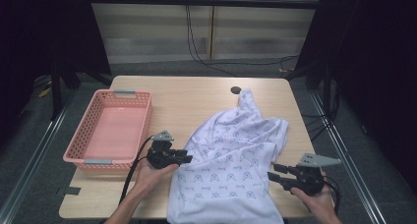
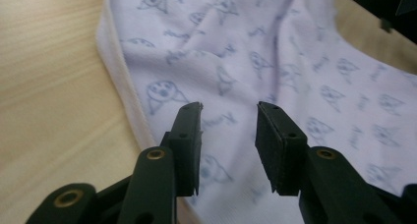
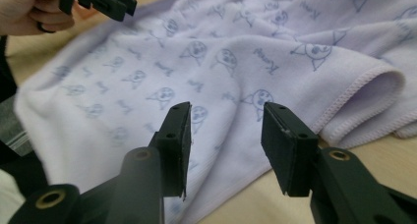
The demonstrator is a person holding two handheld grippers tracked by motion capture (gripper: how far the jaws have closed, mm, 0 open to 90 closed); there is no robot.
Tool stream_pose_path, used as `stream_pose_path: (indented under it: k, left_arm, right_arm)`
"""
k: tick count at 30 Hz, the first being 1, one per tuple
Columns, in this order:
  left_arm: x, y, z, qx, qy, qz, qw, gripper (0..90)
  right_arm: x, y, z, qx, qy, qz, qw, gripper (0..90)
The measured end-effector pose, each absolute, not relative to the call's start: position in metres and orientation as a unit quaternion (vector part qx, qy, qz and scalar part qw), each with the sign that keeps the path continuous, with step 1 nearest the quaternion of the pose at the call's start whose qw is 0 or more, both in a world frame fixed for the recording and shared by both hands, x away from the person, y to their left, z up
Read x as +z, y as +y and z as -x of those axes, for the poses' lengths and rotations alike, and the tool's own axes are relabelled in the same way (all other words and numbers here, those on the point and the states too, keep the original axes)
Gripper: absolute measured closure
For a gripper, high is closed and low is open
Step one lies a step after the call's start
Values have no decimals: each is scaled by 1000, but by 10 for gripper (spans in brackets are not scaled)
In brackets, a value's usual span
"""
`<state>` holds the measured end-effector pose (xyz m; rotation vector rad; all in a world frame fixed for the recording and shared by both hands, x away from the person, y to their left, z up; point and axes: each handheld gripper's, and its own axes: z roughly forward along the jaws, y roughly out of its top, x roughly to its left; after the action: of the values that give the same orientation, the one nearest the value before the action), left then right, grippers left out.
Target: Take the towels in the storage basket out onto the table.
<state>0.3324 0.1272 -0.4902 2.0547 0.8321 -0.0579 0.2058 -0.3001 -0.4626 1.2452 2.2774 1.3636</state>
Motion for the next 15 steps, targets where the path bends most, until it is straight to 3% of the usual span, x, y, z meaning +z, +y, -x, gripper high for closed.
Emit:
stream_pose_path:
  k: [4,7,8,15]
  left_arm:
    - [-502,117,-342,-2,330,-851,410,589]
    - [-503,120,-338,13,311,-860,405,741]
    - [-503,122,-337,14,308,-862,401,854]
    - [-500,143,-303,-1,299,-871,391,884]
  right_arm:
    - [-475,-289,-235,432,789,-425,102,548]
    - [-481,-281,-252,417,796,-424,111,517]
    - [-484,-278,-258,407,797,-431,113,496]
    - [-495,-268,-265,374,817,-419,128,480]
